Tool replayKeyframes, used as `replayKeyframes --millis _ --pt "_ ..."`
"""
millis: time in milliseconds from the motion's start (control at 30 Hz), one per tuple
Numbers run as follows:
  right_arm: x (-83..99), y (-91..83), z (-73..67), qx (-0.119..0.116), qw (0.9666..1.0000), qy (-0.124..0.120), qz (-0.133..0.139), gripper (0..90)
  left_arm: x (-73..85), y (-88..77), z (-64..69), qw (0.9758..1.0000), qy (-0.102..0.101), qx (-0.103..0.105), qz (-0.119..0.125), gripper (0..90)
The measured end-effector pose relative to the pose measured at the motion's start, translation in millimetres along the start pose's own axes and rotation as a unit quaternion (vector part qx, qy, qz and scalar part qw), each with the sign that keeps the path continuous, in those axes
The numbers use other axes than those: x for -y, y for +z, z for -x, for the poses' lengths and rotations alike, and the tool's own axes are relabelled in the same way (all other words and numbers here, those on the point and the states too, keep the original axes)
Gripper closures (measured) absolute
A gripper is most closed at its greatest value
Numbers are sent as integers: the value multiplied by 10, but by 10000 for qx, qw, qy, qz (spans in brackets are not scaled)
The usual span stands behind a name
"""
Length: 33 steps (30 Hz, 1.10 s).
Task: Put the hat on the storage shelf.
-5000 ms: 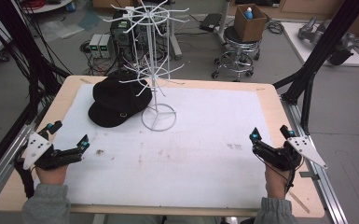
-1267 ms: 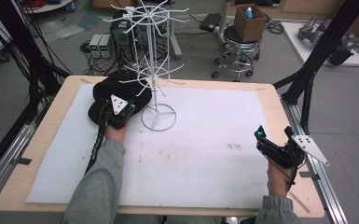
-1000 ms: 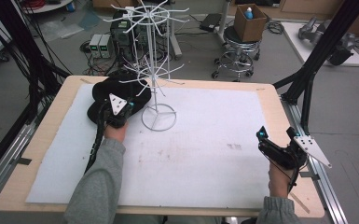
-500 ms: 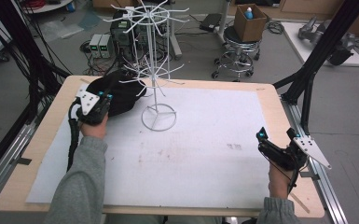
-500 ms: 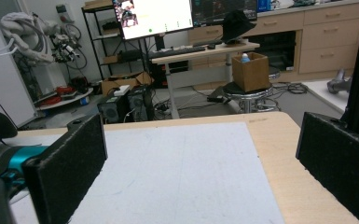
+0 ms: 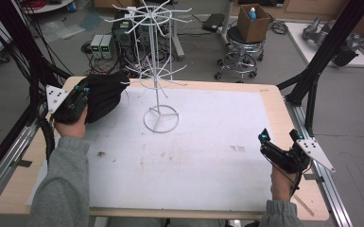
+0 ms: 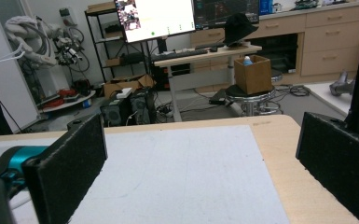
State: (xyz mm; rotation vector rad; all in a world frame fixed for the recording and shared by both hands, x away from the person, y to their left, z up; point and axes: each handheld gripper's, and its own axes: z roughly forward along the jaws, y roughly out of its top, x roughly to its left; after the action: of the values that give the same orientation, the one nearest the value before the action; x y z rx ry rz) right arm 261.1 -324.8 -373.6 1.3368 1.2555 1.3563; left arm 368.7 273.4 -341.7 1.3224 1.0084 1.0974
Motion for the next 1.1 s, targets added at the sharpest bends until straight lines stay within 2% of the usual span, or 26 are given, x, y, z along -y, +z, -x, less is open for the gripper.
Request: replayKeyframes --millis 67,233,333,400,533,667,767,900,1000,1100 --pt "1 0 -6 -4 10000 -6 -15 8 -14 -24 7 9999 82 -58 -17 868" --pt "3 8 -28 -25 10000 -5 -27 8 -129 -86 -12 9998 18 -90 171 868" --pt "3 11 -31 -31 10000 -7 -10 8 -256 -118 -15 9997 44 -48 249 868" --pt "1 8 -24 -23 10000 -18 -1 8 -346 -150 -9 9994 113 -108 324 868" --pt "-15 -7 -20 -39 10000 4 56 8 -521 -235 -36 9986 -21 -163 502 868" --pt "-29 -18 -21 -60 9999 29 101 8 -742 -317 -65 9976 -11 -254 648 867" --pt "-31 -18 -22 -73 9999 57 104 8 -960 -387 -85 9961 9 -328 815 867" --pt "-45 -28 -20 -87 9998 86 134 8 -1188 -480 -70 9928 -45 -431 1113 867" --pt "-55 -36 -21 -97 9998 107 163 8 -1307 -532 -27 9901 -94 -470 1321 867" --pt "-62 -43 -24 -126 9997 101 179 8 -1373 -550 15 9883 -154 -467 1442 867"
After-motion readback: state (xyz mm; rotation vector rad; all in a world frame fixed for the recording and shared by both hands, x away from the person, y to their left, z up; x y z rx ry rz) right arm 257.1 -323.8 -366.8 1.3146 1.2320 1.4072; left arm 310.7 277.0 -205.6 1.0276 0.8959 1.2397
